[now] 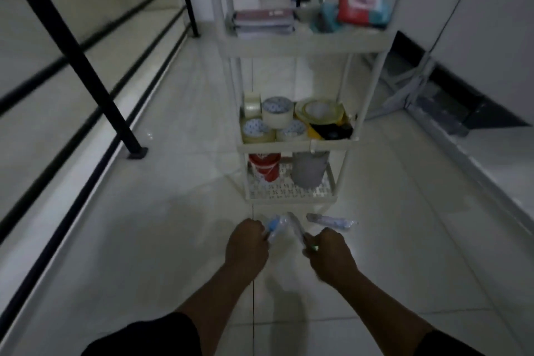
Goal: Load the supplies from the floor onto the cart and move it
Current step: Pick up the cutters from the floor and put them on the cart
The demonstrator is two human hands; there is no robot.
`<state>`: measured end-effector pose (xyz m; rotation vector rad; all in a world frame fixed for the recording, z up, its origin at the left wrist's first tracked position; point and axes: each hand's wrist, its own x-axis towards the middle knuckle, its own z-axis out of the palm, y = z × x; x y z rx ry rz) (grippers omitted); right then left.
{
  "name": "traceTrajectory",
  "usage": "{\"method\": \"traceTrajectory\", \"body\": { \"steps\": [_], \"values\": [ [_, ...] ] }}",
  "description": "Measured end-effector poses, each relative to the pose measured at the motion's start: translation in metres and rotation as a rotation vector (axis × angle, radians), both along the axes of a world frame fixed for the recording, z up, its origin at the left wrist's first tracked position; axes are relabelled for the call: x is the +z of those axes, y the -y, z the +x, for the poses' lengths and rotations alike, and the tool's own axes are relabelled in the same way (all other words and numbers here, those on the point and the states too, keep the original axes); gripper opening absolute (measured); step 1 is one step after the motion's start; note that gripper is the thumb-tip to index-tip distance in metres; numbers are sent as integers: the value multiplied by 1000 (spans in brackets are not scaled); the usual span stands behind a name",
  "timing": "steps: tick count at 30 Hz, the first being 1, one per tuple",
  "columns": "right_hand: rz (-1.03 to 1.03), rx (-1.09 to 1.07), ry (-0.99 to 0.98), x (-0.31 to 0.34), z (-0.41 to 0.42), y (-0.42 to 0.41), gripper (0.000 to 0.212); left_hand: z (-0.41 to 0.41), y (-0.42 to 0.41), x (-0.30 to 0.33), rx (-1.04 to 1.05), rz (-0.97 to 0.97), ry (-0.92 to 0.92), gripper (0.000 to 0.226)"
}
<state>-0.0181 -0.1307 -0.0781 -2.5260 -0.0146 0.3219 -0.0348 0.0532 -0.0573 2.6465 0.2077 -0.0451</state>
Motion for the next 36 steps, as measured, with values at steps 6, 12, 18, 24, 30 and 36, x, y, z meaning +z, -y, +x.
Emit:
{"method": "traceTrajectory", "body": {
  "steps": [6, 12, 18, 24, 30, 36],
  "values": [
    [140, -19, 469, 131, 22, -14, 9, 20, -12, 145, 70, -152, 370, 15],
    [72, -30, 763, 262, 71, -28, 26, 58, -24, 266, 74, -155, 631, 12],
    [79, -80, 773, 348, 150, -40, 15, 108, -23, 334, 11, -217, 696, 13],
    [-188, -198, 578, 377, 218, -51, 14, 140, -19, 346, -20, -243, 680, 32],
    [-272, -50, 526, 360, 252, -62, 19, 167, -16, 350, -54, -240, 606, 13],
    [-255, -15, 569, 363, 270, -54, 13, 204, 2, 358, -40, -110, 542, 11]
  ]
}}
